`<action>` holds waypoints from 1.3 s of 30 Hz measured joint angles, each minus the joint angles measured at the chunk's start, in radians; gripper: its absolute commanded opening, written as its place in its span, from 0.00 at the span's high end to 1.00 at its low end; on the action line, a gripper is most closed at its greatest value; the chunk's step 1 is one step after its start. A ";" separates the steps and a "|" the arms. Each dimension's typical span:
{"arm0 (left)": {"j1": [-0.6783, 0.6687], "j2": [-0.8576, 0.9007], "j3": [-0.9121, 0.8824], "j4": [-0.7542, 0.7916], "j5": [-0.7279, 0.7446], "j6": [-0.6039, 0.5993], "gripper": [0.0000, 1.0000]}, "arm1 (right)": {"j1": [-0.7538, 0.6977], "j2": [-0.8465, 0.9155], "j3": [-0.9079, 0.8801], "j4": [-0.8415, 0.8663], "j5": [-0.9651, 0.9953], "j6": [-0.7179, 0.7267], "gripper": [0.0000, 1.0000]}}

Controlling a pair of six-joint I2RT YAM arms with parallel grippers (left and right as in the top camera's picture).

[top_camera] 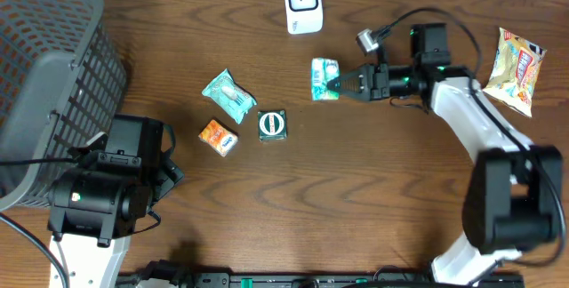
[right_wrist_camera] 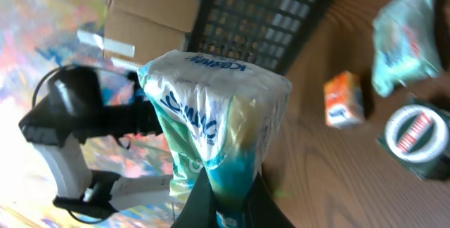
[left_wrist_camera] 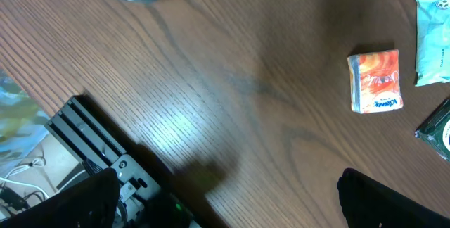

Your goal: Scan the item barcode

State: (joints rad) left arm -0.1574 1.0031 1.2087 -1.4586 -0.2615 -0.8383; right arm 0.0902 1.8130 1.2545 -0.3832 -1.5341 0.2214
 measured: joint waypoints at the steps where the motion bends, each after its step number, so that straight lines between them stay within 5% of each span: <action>1: 0.000 0.000 0.000 0.000 0.000 0.000 0.02 | 0.000 -0.024 0.000 0.000 0.000 -0.002 0.99; 39: 0.000 0.000 0.000 0.000 0.000 0.000 0.02 | 0.000 -0.121 0.000 -0.002 -0.004 -0.005 0.99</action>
State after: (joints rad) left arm -0.1574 1.0031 1.2087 -1.4586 -0.2615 -0.8383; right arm 0.0902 1.6920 1.2545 -0.3847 -1.5379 0.2161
